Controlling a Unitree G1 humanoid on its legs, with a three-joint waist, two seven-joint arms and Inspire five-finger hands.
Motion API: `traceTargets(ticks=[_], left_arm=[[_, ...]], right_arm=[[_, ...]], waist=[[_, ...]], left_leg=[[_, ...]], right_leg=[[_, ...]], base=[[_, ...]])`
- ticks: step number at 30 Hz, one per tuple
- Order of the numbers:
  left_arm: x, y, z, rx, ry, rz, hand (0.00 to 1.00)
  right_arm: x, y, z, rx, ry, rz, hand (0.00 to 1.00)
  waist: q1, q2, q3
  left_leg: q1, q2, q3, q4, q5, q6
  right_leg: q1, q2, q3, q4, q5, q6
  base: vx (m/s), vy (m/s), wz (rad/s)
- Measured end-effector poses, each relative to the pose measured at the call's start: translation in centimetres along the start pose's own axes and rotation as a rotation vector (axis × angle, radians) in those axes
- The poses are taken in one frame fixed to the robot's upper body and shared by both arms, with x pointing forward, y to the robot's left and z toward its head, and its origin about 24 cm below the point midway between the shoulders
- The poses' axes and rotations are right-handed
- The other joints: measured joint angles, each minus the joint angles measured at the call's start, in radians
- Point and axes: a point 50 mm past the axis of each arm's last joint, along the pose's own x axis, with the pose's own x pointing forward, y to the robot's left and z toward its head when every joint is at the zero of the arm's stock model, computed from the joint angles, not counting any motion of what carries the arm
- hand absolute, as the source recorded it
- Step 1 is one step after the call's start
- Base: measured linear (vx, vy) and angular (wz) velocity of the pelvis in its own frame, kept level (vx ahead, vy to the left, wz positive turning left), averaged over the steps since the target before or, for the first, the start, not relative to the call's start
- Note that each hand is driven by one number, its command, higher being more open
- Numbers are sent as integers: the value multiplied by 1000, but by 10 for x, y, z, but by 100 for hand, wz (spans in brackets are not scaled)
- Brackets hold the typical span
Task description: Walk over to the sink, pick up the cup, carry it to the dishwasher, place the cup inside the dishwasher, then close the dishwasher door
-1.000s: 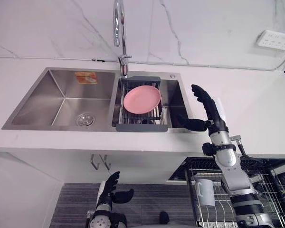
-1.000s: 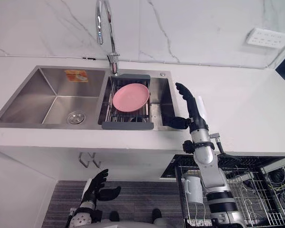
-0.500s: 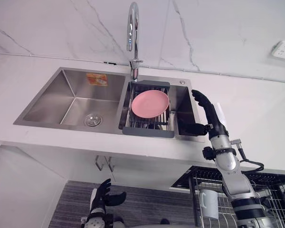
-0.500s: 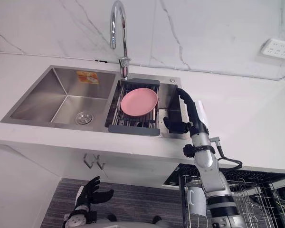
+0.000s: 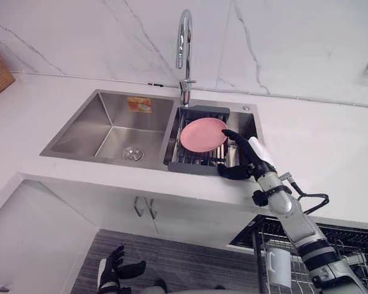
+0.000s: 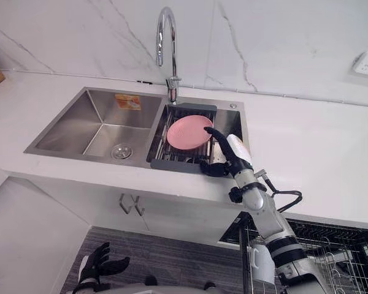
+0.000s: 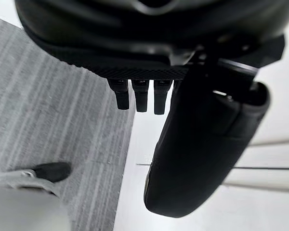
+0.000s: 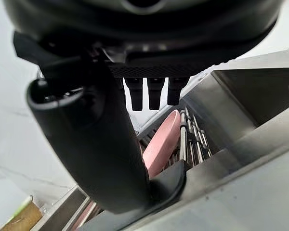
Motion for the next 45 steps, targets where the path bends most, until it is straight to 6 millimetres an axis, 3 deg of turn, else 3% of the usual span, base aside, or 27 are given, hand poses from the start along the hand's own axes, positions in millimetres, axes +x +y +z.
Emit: traceTargets(ticks=[7, 16, 22, 27, 28, 38, 42, 45], left_arm=[[1, 4, -1, -4, 3, 22, 90], [6, -1, 14, -16, -40, 16, 90], [10, -7, 25, -35, -71, 5, 90], [11, -11, 31, -52, -85, 1, 90], [12, -11, 32, -59, -87, 0, 90], [13, -14, 38, -65, -108, -5, 90], [13, -14, 38, -64, -109, -5, 90], [13, -15, 38, -60, -110, -15, 90]], right_arm=[[22, -12, 8, -141, -28, -13, 90], [47, -30, -1, -301, 81, -75, 90], [73, -55, 14, -397, 95, -135, 90], [83, -65, 22, -462, 101, -169, 90], [85, -66, 22, -482, 105, -174, 30], [94, -80, 33, -545, 92, -279, 30], [94, -92, 51, -529, 17, -373, 30], [92, -95, 53, -511, 3, -390, 30]], waist=[[4, 14, 16], [40, 17, 60], [45, 31, 104], [53, 43, 130], [56, 45, 132], [60, 50, 155], [61, 54, 157], [59, 54, 157]], left_leg=[[-9, -8, -10, 1, 0, 0], [-69, -13, -35, 31, 5, 8], [-93, -1, -32, 77, -13, 11], [-121, 4, -37, 97, -16, 12], [-127, 4, -39, 99, -15, 12], [-141, 5, -55, 105, -15, 12], [-140, 7, -56, 102, -15, 12], [-137, 8, -55, 99, -15, 12]], right_leg=[[-2, -8, -15, 0, -1, 4], [-40, -15, -42, 3, 2, 7], [-42, -7, -44, 7, 2, 5], [-65, -5, -45, 19, 2, 3], [-69, -5, -46, 19, 2, 2], [-70, -2, -61, 18, 1, 1], [-70, 1, -61, 17, 0, 0], [-69, 1, -58, 17, 0, 0]], base=[[6, 10, 5], [19, 5, 10], [-14, -2, 0], [-14, -1, 1], [9, -3, 4], [5, -2, 4], [0, 0, 0], [0, 0, 0]])
